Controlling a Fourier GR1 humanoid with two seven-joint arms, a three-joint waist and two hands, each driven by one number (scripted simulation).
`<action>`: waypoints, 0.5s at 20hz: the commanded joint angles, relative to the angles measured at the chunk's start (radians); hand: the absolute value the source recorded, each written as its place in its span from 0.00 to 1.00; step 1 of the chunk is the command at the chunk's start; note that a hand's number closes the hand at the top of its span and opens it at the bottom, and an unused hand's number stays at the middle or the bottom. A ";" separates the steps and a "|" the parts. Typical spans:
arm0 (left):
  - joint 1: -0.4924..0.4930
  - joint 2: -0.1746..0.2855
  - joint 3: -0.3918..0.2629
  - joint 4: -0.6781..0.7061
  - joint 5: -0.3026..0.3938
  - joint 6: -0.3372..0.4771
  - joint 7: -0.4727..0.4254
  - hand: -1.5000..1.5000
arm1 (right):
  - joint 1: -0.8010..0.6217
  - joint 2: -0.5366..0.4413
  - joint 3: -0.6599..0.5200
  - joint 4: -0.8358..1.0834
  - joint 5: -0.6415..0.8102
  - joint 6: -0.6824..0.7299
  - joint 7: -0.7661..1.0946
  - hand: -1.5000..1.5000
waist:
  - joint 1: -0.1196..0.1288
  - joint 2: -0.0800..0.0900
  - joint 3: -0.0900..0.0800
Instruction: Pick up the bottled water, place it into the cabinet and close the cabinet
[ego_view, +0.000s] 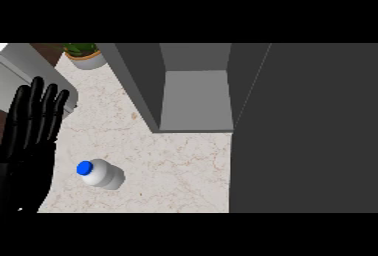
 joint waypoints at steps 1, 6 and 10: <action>0.041 -0.028 -0.025 -0.065 -0.081 0.058 0.015 0.00 | 0.058 0.004 0.000 -0.052 -0.027 0.020 -0.018 0.00 | 0.004 0.025 -0.016; 0.192 -0.087 0.060 -0.153 -0.183 0.211 0.018 0.00 | 0.152 -0.019 0.021 -0.157 -0.008 0.034 0.035 0.00 | 0.008 0.020 -0.016; 0.237 -0.093 0.091 -0.220 -0.025 0.372 0.185 0.00 | 0.188 0.016 0.170 -0.212 -0.093 0.092 0.121 0.00 | 0.014 0.019 -0.016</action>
